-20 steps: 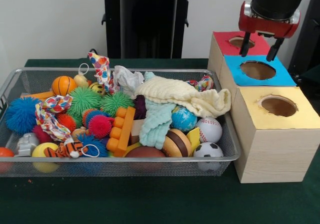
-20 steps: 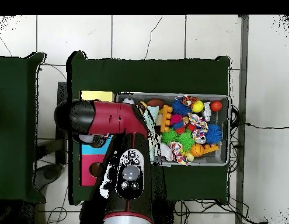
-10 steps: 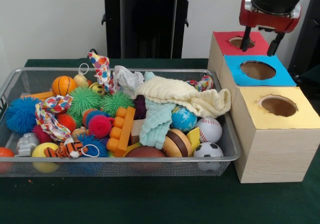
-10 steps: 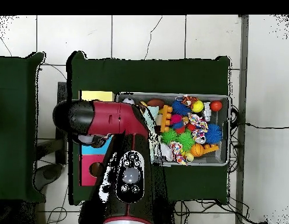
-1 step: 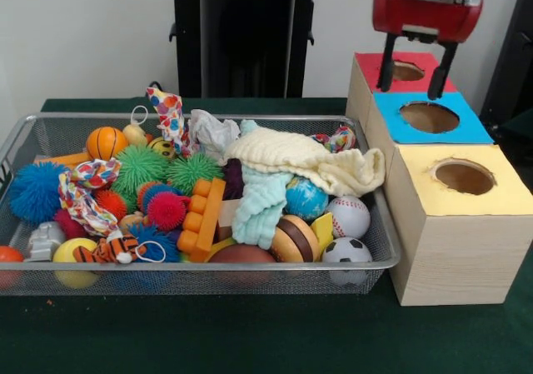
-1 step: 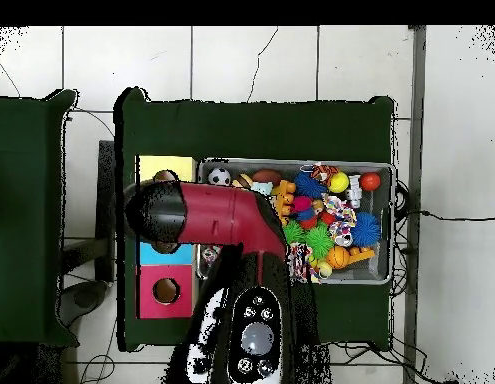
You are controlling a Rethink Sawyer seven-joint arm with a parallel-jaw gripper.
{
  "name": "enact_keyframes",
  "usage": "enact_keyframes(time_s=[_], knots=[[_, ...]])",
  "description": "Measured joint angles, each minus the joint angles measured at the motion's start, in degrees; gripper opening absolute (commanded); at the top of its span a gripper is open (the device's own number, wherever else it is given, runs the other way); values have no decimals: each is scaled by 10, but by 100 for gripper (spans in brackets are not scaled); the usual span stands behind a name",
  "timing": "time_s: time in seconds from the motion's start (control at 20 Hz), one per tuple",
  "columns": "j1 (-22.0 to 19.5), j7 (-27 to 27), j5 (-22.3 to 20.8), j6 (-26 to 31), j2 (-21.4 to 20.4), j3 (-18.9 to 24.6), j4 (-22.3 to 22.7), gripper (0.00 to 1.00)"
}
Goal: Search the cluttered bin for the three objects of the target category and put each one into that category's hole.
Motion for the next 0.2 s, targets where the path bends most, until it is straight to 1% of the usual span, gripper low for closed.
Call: enact_keyframes(time_s=[0.05,0.2], knots=[[-10,0,-3,-31,-11,0,7,100],[-37,0,-11,-88,-35,0,23,100]])
